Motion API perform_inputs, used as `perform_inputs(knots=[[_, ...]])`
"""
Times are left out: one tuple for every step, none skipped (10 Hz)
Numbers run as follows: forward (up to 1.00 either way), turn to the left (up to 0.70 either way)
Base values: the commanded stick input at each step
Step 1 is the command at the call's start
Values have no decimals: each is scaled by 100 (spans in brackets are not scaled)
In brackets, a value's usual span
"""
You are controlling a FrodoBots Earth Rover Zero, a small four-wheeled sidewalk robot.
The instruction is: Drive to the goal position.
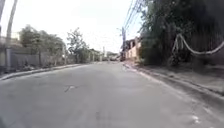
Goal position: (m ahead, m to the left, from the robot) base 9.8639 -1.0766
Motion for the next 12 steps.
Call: perform_inputs(knots=[[100, 0], [100, 0], [100, 0], [100, 0], [100, 2], [100, 0], [100, 0], [100, 0], [100, 0], [100, 0], [100, 0], [100, 0]])
